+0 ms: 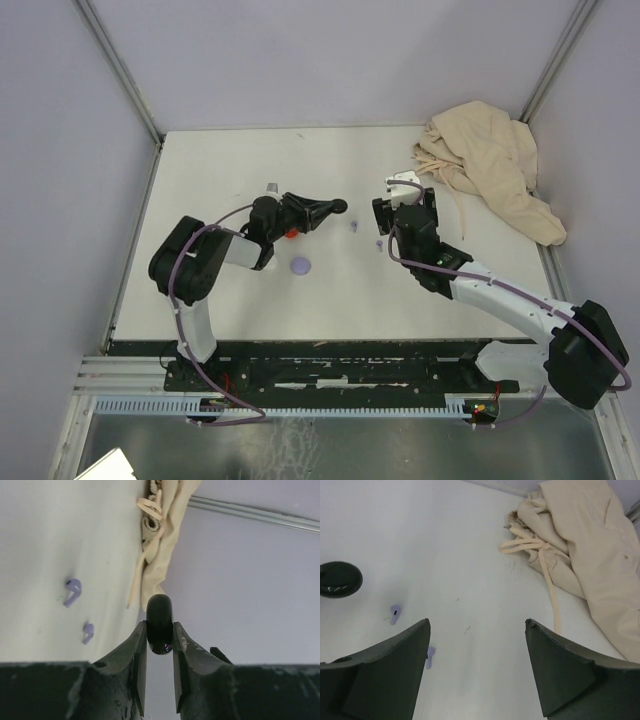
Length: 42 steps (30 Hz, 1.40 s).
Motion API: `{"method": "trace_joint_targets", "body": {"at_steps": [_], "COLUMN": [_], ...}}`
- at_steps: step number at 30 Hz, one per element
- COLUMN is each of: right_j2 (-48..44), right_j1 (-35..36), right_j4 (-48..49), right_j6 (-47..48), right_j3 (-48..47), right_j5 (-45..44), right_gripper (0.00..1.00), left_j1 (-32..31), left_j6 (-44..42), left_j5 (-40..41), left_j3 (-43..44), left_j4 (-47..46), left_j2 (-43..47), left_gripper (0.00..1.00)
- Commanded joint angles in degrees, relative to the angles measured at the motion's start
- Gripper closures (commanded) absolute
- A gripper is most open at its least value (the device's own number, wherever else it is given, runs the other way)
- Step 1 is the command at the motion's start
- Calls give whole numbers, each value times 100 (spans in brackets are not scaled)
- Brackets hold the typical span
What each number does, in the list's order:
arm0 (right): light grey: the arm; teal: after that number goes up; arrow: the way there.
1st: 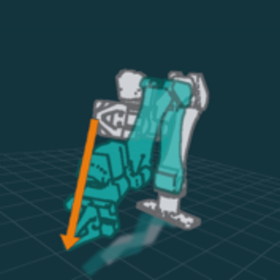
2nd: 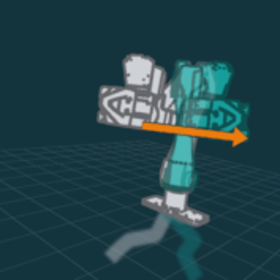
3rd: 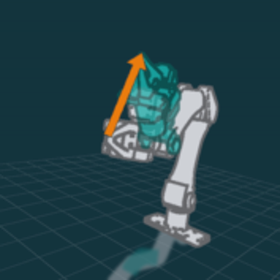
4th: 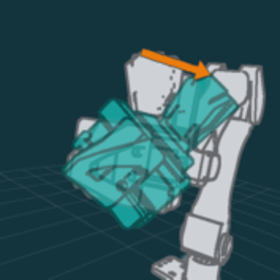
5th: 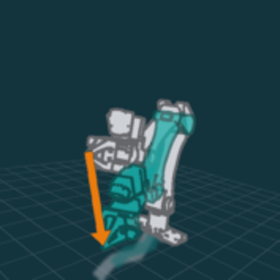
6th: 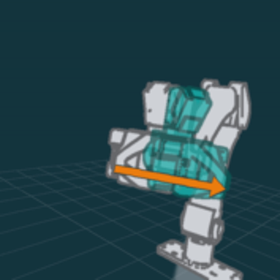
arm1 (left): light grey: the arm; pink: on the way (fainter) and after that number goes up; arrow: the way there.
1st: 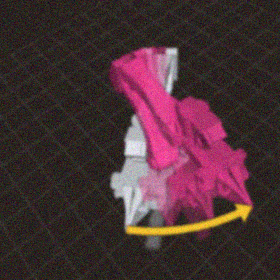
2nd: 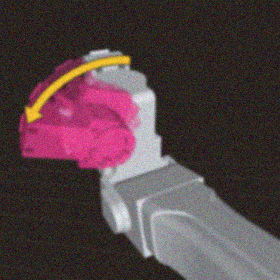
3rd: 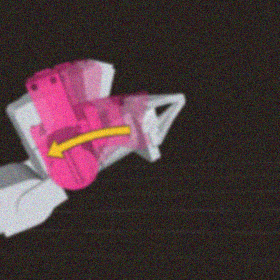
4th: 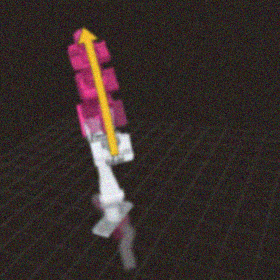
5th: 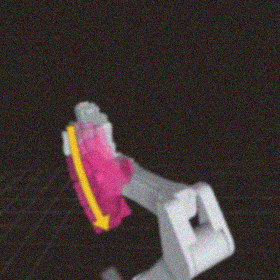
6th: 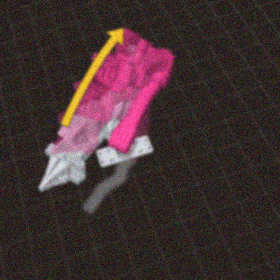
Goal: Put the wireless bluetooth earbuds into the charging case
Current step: Close the charging case, then place the charging case at the center of the board.
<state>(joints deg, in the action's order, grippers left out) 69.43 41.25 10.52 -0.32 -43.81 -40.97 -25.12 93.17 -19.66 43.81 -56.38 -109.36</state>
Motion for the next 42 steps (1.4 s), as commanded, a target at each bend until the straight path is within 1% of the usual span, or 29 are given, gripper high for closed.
{"method": "trace_joint_targets", "body": {"at_steps": [1, 7, 14, 27, 42], "right_j2": [50, 34, 36, 101, 176], "right_j1": [14, 3, -25, -32, -31], "right_j4": [-676, -811, -928, -965, -1017], "right_j6": [-365, -462, -557, -635, -669], "right_j3": [-270, -306, -338, -380, -418], "right_j5": [315, 547, 740, 851, 937], "right_gripper": [15, 15, 16, 16, 16], "left_j1": [58, 60, 65, 57, 13], "left_j6": [-1366, -2264, -2812, -3361, -3599], "left_j5": [-64, 314, 736, 1095, 1002], "left_j3": [217, 123, -66, -283, -278], "left_j4": [862, 1801, 2330, 2805, 2936], "left_j2": [173, 580, 905, 1232, 1152], "left_gripper": [97, 97, 97, 97, 97]}}
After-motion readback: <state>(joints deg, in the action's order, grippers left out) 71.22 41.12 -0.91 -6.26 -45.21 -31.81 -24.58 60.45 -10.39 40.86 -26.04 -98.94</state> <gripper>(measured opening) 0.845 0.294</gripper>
